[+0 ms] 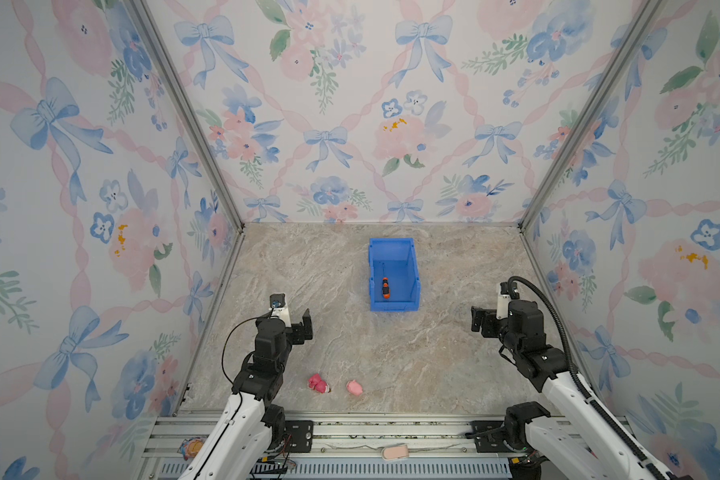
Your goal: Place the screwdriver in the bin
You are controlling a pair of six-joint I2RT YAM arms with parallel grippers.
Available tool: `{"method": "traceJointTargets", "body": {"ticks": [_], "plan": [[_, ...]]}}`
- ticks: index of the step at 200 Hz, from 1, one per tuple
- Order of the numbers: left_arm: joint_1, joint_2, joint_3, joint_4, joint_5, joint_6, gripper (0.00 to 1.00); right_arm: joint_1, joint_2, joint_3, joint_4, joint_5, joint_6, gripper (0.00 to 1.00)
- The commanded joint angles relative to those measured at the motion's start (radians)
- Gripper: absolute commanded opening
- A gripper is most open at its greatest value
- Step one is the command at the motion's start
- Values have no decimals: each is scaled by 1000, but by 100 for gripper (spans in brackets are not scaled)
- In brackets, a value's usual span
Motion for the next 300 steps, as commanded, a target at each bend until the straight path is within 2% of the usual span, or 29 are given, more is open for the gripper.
{"method": "traceJointTargets", "body": {"ticks": [1,70,96,109,120,179,210,240,266,300], "plan": [[12,-2,-49,22,-5,81,98,-6,-33,-62,64,60,-53,97],[21,30,-110,171,7,87,98,-53,-15,-156,125,134,-59,97],[23,101,-120,254,-13,103,98,-58,58,-165,192,137,-82,97],[26,133,-138,318,-11,111,98,-55,109,-144,206,100,-107,97],[29,168,-148,370,-18,121,98,-54,136,-144,249,78,-132,97],[71,339,-135,590,10,165,98,-75,250,-144,446,128,-121,97],[103,455,-115,720,87,170,98,-94,365,-105,528,122,-107,97],[112,590,-69,822,92,170,98,-104,493,-55,638,98,-113,97],[112,717,-7,896,87,172,98,-146,597,-3,718,33,-98,97],[119,859,42,980,75,172,98,-169,660,37,748,1,-80,97]]}}
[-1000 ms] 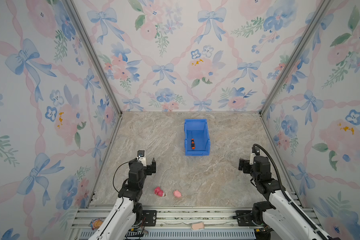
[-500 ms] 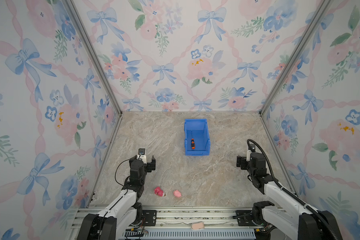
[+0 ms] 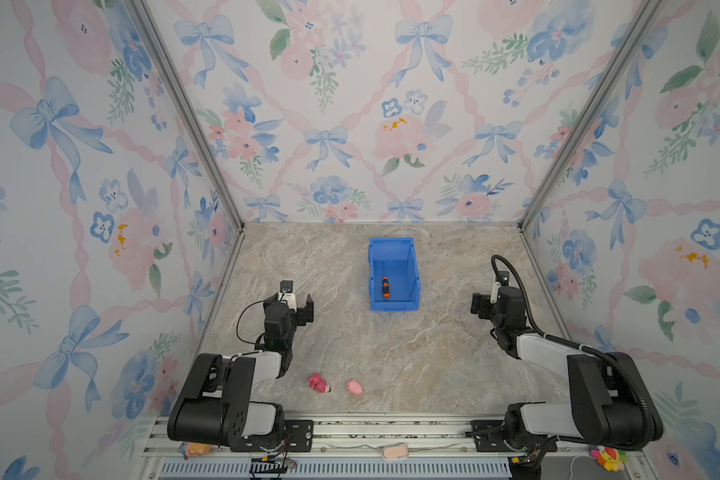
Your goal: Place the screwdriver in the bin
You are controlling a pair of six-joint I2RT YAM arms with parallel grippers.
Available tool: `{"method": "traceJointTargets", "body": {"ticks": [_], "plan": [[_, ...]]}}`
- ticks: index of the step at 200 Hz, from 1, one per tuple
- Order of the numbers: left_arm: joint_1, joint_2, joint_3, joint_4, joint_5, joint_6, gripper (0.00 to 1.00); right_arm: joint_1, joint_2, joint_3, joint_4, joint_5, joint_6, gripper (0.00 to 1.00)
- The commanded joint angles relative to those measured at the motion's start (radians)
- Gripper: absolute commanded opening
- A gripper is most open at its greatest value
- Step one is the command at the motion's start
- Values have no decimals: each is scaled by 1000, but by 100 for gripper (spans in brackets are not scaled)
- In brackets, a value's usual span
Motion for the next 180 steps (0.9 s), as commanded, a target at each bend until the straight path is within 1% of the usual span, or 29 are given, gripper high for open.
{"method": "traceJointTargets", "body": {"ticks": [1,15,31,41,59,65,76,80,86,99,118,136,180], "plan": [[12,77,24,114,3,18,98,-14,26,37,75,-42,21,97],[28,114,38,134,-18,-10,98,-16,25,37,74,-48,20,97],[49,118,3,187,-14,-36,98,-21,19,28,84,-58,25,97],[59,136,-8,217,22,-34,98,-24,18,25,86,-66,26,97],[67,138,-8,217,37,-35,98,-28,28,31,99,-93,19,97],[66,137,-9,218,38,-35,98,-29,39,15,150,-99,19,97],[66,138,-9,217,39,-34,98,-31,102,-22,287,-96,21,97],[66,137,-8,217,38,-35,98,-29,125,-25,321,-111,14,97],[67,138,-7,217,39,-35,98,-23,130,-27,318,-136,-6,97],[66,136,-11,221,36,-34,98,-12,123,-27,301,-119,-12,97],[64,141,-17,246,35,-33,98,-5,161,-67,424,-119,-21,97],[65,143,-17,247,35,-34,98,-1,151,-62,393,-111,-23,97],[66,149,-12,247,57,-26,98,-2,152,-65,399,-111,-24,97]]}}
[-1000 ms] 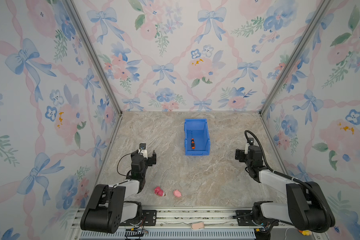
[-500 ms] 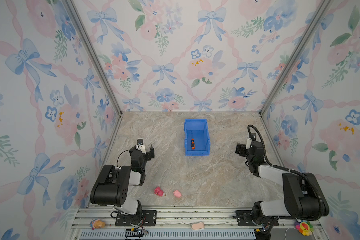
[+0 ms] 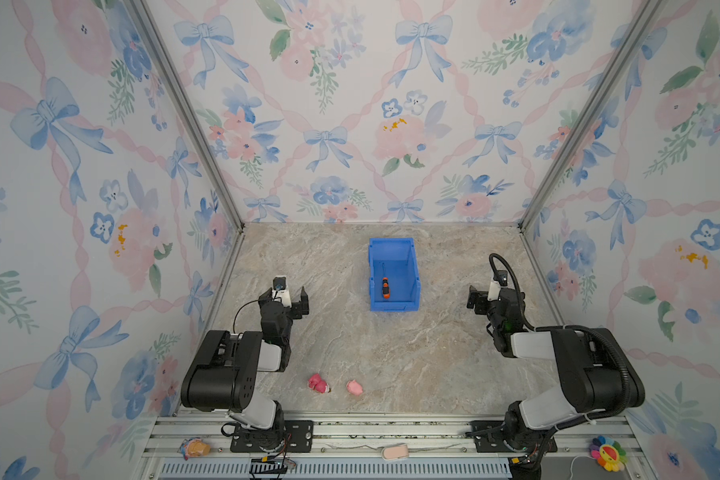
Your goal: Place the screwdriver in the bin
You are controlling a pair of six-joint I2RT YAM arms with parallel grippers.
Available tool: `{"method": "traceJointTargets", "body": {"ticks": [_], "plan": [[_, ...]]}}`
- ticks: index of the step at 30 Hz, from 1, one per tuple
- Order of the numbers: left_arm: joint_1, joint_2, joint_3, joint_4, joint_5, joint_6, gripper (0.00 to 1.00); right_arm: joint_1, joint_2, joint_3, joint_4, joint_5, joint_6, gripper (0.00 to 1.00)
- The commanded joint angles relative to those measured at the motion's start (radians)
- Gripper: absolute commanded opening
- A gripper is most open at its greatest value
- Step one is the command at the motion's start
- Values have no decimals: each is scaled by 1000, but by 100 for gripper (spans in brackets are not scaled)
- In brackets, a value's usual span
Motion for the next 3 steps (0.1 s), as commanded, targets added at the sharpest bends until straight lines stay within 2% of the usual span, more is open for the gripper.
{"method": "traceJointTargets", "body": {"ticks": [1,3], "plan": [[5,16,-5,25,28,-10,98,8,4,-8,48,-5,-12,97],[0,11,-9,26,23,-8,98,9,3,-9,49,-6,-12,97]]}}
